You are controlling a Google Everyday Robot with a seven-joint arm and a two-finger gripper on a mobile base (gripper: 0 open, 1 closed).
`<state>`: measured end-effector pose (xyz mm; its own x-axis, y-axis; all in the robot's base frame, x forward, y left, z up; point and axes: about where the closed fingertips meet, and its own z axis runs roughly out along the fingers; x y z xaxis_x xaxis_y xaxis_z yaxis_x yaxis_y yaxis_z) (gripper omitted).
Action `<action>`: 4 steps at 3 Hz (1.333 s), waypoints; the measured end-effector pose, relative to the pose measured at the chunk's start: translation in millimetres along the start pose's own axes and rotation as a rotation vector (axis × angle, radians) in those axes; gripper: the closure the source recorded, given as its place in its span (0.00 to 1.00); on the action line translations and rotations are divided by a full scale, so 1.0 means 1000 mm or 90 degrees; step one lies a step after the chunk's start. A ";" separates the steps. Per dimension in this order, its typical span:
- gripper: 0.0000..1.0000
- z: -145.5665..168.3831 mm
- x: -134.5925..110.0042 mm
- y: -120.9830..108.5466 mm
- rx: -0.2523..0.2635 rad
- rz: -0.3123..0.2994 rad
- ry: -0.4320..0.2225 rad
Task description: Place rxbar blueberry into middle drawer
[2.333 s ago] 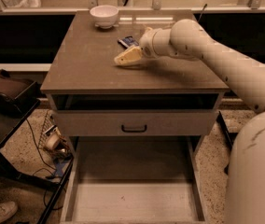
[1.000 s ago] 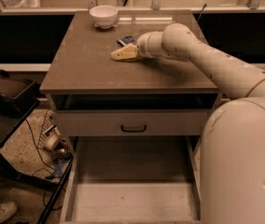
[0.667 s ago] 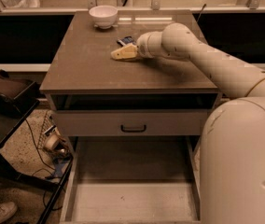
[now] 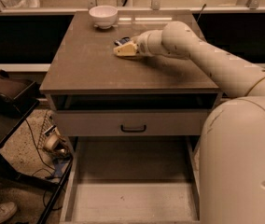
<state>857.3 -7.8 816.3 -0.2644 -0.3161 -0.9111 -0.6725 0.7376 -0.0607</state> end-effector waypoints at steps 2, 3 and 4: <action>1.00 -0.001 -0.002 0.000 0.000 0.000 0.000; 1.00 -0.001 -0.003 0.000 0.000 0.000 0.000; 1.00 -0.001 -0.003 0.000 0.000 0.000 0.000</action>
Offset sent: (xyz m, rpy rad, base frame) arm 0.0044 -0.0005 0.0293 -0.0234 -0.0673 0.0242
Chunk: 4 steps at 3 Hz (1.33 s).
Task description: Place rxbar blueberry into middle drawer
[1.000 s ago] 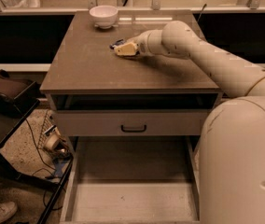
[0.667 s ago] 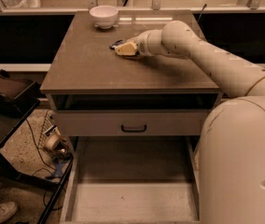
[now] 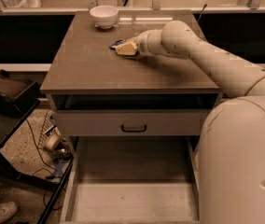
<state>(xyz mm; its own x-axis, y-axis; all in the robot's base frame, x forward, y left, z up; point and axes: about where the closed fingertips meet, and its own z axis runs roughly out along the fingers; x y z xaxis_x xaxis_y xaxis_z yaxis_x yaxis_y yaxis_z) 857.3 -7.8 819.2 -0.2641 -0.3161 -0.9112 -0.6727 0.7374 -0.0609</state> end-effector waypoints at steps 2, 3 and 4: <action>1.00 0.000 0.000 0.000 0.000 0.000 0.000; 1.00 -0.030 -0.031 -0.002 -0.020 -0.025 -0.032; 1.00 -0.107 -0.115 -0.010 -0.053 -0.100 -0.109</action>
Offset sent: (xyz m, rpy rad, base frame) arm -0.0653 -0.0592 0.2284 0.1383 -0.3095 0.2681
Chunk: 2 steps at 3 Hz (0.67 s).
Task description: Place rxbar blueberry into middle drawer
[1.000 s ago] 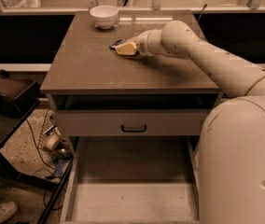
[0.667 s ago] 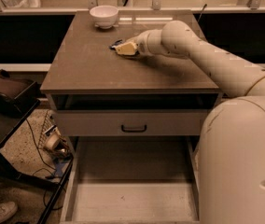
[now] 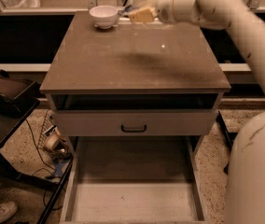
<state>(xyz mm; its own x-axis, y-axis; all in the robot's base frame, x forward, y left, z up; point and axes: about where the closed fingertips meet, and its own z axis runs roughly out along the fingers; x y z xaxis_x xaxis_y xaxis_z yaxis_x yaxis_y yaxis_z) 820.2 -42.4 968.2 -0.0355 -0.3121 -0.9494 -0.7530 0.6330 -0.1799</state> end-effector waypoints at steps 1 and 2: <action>1.00 -0.050 -0.046 -0.006 -0.034 -0.031 -0.036; 1.00 -0.101 -0.051 -0.014 -0.054 -0.017 -0.073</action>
Offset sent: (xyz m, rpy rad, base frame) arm -0.0795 -0.1135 0.0925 0.1279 -0.0778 0.1203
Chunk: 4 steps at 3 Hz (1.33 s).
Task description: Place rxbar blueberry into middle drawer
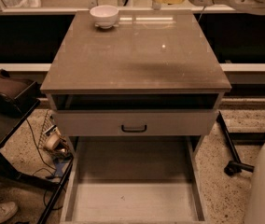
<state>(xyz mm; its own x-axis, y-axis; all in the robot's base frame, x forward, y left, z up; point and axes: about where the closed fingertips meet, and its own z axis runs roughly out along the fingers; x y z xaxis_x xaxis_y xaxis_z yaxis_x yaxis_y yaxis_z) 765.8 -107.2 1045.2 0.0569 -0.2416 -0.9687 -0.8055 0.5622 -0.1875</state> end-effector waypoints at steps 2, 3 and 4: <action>1.00 -0.038 0.036 0.040 -0.024 0.032 -0.049; 1.00 -0.072 0.049 0.079 -0.026 0.039 -0.093; 1.00 -0.132 0.076 0.131 -0.028 0.039 -0.037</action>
Offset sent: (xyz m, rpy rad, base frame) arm -0.1069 -0.0415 -0.0916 0.1677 0.0415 0.0767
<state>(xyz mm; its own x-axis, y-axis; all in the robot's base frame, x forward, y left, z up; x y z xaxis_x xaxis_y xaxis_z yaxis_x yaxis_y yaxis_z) 586.8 -156.1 968.0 0.0403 -0.1608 -0.9862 -0.8337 0.5386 -0.1219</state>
